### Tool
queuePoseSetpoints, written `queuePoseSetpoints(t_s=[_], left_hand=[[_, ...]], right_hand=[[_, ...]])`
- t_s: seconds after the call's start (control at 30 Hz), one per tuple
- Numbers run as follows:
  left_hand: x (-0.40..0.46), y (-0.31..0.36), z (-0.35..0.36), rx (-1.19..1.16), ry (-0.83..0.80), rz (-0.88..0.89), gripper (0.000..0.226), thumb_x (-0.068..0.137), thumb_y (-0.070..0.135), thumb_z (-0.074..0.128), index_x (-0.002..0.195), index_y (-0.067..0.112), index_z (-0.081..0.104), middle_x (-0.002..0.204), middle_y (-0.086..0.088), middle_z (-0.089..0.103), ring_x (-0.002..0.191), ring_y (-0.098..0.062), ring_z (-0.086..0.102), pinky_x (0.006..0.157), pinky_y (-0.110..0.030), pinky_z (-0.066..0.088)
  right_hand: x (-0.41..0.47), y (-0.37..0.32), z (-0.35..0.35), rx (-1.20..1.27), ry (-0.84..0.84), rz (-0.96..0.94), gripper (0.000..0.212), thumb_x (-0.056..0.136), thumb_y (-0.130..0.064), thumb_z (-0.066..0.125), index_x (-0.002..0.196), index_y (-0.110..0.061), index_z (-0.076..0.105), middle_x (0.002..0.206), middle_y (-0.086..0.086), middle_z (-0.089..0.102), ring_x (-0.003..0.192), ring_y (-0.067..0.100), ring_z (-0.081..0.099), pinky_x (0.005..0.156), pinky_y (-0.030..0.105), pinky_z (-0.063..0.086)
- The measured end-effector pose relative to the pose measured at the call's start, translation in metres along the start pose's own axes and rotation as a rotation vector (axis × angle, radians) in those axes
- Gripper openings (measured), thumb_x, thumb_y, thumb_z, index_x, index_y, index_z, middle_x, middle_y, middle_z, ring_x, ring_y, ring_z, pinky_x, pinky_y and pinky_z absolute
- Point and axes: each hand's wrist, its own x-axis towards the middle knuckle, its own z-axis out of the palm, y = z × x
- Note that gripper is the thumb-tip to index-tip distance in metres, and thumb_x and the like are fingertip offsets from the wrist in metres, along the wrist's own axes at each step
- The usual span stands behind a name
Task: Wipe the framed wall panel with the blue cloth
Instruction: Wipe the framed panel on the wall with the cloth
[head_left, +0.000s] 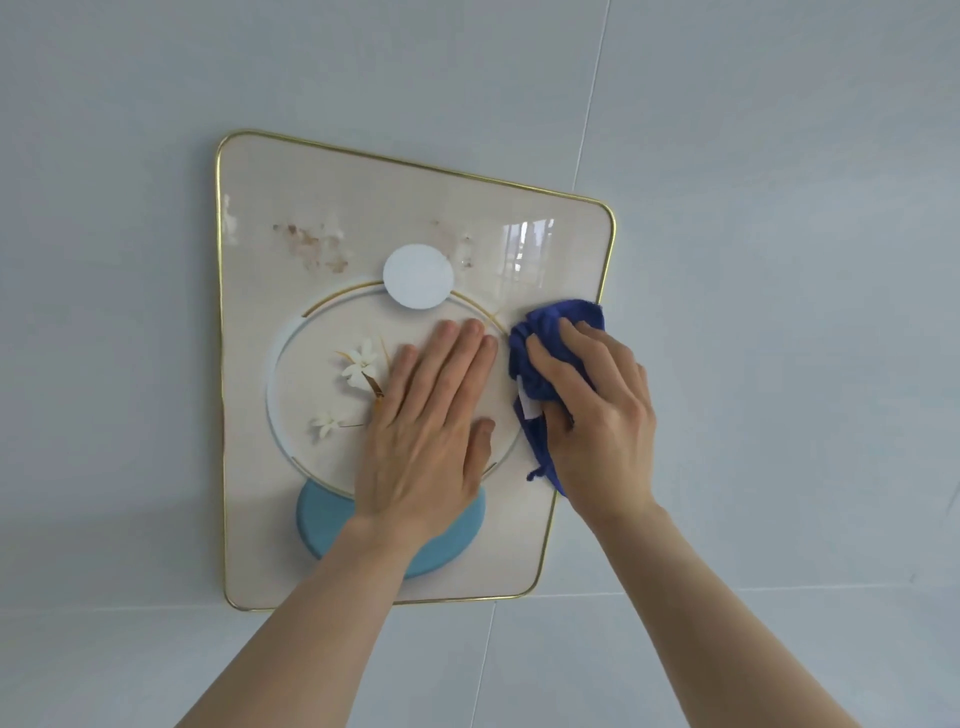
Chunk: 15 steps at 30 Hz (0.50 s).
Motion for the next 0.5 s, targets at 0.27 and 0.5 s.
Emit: queuePoseSetpoints(t_s=[0.27,0.5], left_hand=[[0.000,0.002,0.007,0.004,0.044,-0.004,0.071,0.105,0.036,0.039,0.165,0.013,0.009,0.174,-0.003,0.007,0.162,-0.020,0.004,0.132,-0.042,-0.001],[0.001,0.002,0.005,-0.010,0.053,-0.014,0.070,0.104,0.036,0.040,0.165,0.014,0.011,0.174,-0.002,0.008,0.162,-0.019,0.005,0.132,-0.042,0.001]], right_hand=[[0.026,0.006,0.004,0.062,0.062,-0.003,0.024,0.096,0.001,0.067,0.114,-0.008,0.079,0.119,0.012,0.074,0.111,0.036,0.063,0.086,0.050,0.057],[0.041,0.002,0.010,0.042,0.151,0.066,0.031,0.088,0.011,0.068,0.109,-0.008,0.080,0.112,0.011,0.075,0.102,0.034,0.062,0.080,0.047,0.056]])
